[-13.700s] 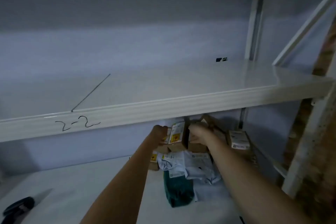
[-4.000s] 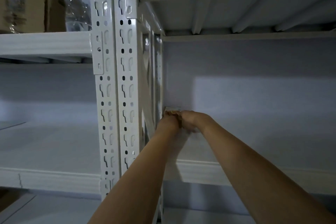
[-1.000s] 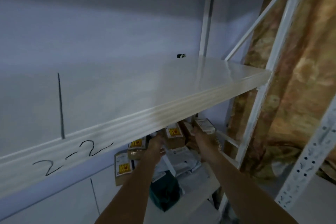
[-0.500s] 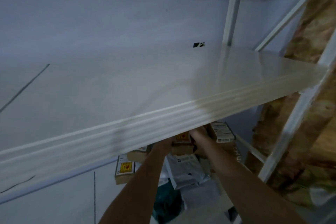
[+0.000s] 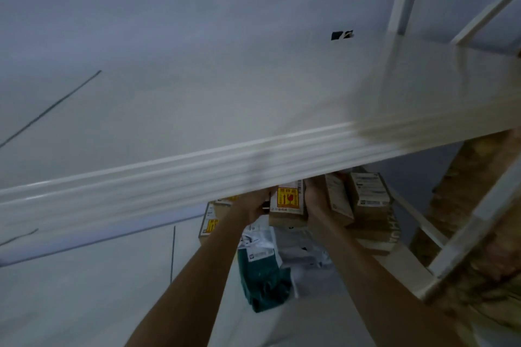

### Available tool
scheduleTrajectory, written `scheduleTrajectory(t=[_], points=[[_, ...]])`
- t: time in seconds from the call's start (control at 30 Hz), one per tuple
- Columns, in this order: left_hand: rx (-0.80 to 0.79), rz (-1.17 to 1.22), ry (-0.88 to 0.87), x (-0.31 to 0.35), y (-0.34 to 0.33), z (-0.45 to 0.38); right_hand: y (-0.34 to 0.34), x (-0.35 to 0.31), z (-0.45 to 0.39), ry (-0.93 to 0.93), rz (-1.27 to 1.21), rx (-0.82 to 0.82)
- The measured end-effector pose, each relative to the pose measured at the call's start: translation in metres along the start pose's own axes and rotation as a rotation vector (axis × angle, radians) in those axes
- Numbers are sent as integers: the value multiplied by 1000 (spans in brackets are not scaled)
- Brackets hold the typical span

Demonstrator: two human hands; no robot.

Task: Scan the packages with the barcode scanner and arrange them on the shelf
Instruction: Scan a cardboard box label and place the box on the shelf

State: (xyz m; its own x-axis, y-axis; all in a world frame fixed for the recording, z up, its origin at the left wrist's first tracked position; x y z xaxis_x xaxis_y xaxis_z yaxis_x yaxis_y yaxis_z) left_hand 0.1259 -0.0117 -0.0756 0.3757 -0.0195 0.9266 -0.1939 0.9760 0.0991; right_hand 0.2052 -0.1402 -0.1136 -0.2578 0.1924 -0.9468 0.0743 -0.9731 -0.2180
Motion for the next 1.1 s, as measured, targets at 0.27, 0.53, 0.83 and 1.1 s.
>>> scheduleTrajectory(t=[0.27,0.53,0.83,1.1], points=[[37,31,-44,-44,63,39,-62,46,70,-247,-206,-263],[119,67,-48,-82,177,121,-174,84,150,-197,-119,-363],[380,58,-19,-164,353,243,-325,156,270,-138,62,-399],[760,154,137,-247,496,316,-431,209,315,-120,204,-441]])
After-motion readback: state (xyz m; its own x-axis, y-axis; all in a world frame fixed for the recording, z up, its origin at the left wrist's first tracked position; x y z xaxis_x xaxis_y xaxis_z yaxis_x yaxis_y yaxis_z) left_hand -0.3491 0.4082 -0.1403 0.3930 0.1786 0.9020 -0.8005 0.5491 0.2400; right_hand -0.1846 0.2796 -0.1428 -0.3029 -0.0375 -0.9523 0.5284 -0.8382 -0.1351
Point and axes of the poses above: each hand's wrist, its own z-axis away from the middle knuckle, its own y-axis out of the back of the hand, x = y × z, the point moved 6 cm from there along -z, towards the middle knuckle, and after that the axes turned 9 degrees about -z, right-handed, at the moved point
